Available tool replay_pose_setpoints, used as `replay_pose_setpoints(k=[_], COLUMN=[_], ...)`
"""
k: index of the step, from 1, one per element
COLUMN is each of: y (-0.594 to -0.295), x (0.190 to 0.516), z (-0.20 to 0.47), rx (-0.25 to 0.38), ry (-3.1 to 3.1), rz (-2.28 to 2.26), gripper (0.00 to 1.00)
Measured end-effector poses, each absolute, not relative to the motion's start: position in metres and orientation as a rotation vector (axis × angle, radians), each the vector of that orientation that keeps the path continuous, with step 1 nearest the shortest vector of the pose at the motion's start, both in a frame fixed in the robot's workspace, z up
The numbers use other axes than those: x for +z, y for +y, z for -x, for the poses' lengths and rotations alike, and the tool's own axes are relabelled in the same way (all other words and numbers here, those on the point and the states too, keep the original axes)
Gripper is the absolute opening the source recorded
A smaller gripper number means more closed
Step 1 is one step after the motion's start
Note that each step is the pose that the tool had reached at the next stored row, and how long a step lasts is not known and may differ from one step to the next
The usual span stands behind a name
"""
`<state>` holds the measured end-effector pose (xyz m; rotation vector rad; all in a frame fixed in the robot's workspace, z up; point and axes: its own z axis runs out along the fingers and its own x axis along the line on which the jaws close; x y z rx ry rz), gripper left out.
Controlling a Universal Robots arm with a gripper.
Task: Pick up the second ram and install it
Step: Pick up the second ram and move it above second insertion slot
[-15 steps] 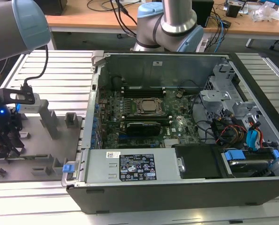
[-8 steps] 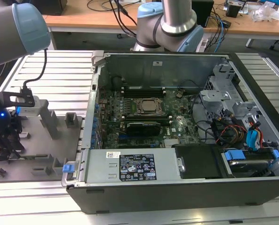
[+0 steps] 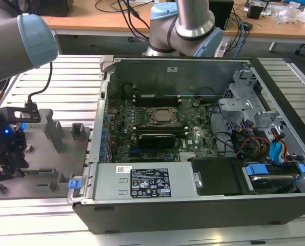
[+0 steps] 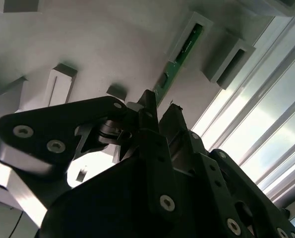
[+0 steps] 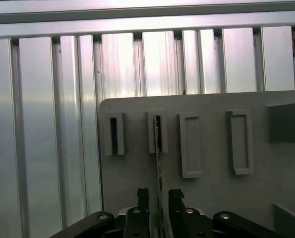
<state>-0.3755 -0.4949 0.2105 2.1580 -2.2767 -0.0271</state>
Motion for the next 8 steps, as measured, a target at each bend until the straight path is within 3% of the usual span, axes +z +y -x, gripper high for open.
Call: replay_pose_setpoints(k=[8], y=[-0.4948], x=[0.2018], z=[0.3756], rx=[-0.027], ry=[-2.243], rz=[-2.192], gripper=[0.30])
